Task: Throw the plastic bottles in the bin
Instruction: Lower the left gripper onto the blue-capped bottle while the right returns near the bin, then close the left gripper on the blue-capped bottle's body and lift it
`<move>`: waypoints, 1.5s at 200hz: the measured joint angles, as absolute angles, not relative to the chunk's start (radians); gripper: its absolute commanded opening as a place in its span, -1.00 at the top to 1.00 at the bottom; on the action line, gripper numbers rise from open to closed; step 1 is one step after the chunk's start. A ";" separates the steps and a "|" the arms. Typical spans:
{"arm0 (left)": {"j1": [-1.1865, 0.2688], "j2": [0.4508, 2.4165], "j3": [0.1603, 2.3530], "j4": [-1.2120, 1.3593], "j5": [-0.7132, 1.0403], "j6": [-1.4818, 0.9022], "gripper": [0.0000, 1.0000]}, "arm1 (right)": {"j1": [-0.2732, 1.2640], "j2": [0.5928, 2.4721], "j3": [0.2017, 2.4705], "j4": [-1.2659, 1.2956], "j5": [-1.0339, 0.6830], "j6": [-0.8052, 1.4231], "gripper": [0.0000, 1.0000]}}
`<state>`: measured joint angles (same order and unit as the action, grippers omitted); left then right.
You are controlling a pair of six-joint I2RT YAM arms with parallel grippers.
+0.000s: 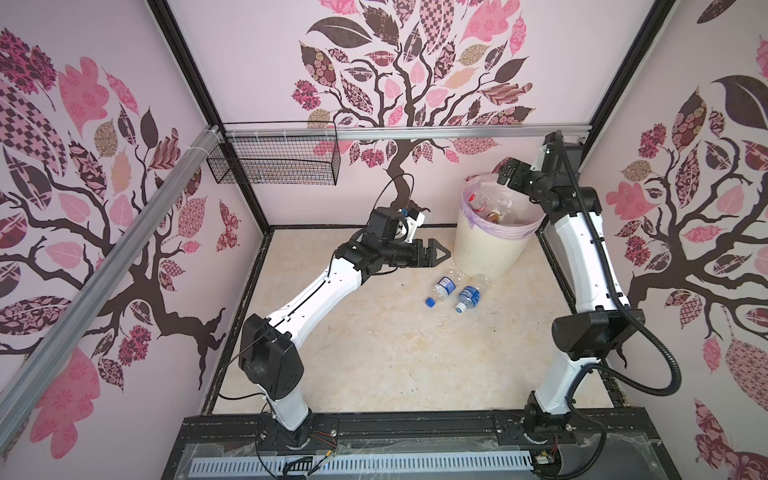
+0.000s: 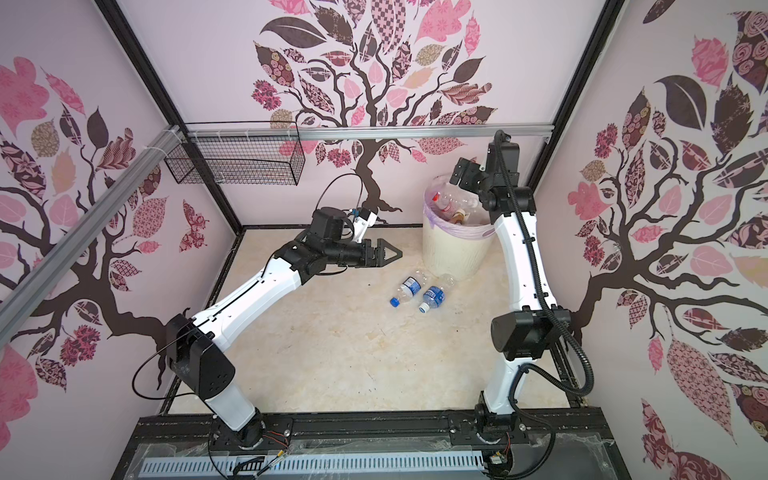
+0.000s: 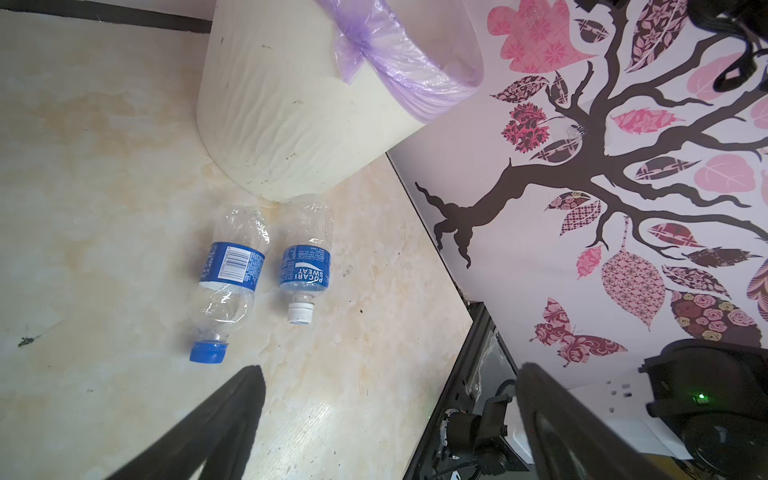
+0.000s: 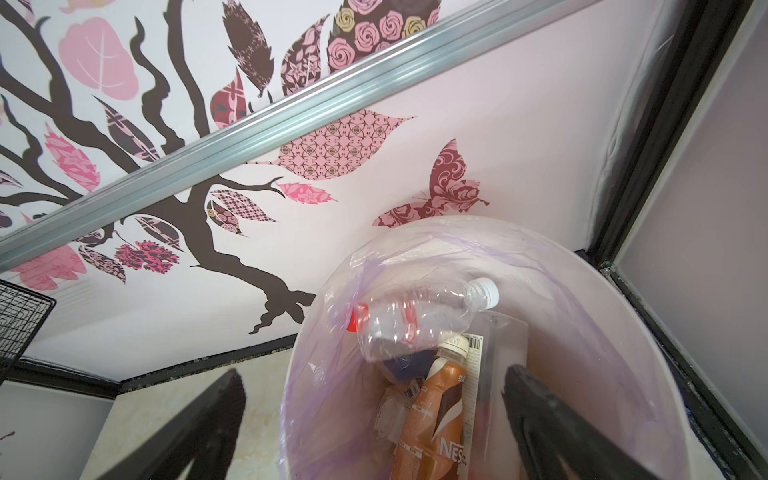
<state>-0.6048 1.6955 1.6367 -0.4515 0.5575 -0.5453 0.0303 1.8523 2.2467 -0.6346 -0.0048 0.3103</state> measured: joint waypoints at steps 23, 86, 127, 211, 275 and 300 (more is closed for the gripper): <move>-0.605 1.670 1.626 -0.449 0.546 -0.545 -0.97 | 0.030 1.837 2.239 -0.631 -0.014 0.313 -0.99; -0.605 1.761 1.612 -0.449 0.459 -0.543 -0.96 | 0.034 1.596 1.807 -0.529 -0.090 0.344 -0.99; -0.605 1.926 1.608 -0.449 0.414 -0.540 -0.97 | 0.104 1.442 1.528 -0.466 -0.114 0.368 -0.99; -0.694 2.224 1.760 -0.538 0.289 -0.464 -0.96 | 0.161 1.304 1.291 -0.414 -0.178 0.419 -0.99; -0.691 2.278 1.799 -0.568 0.237 -0.435 -0.90 | 0.161 1.276 1.291 -0.405 -0.217 0.421 -0.99; -0.693 2.285 1.801 -0.562 0.236 -0.424 -0.84 | 0.161 1.275 1.290 -0.399 -0.226 0.423 -0.99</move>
<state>-0.6930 2.2852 1.8008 -0.5617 0.2356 -0.4240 0.1612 1.2755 1.2903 -0.3988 -0.2260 0.4232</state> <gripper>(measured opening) 0.925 0.995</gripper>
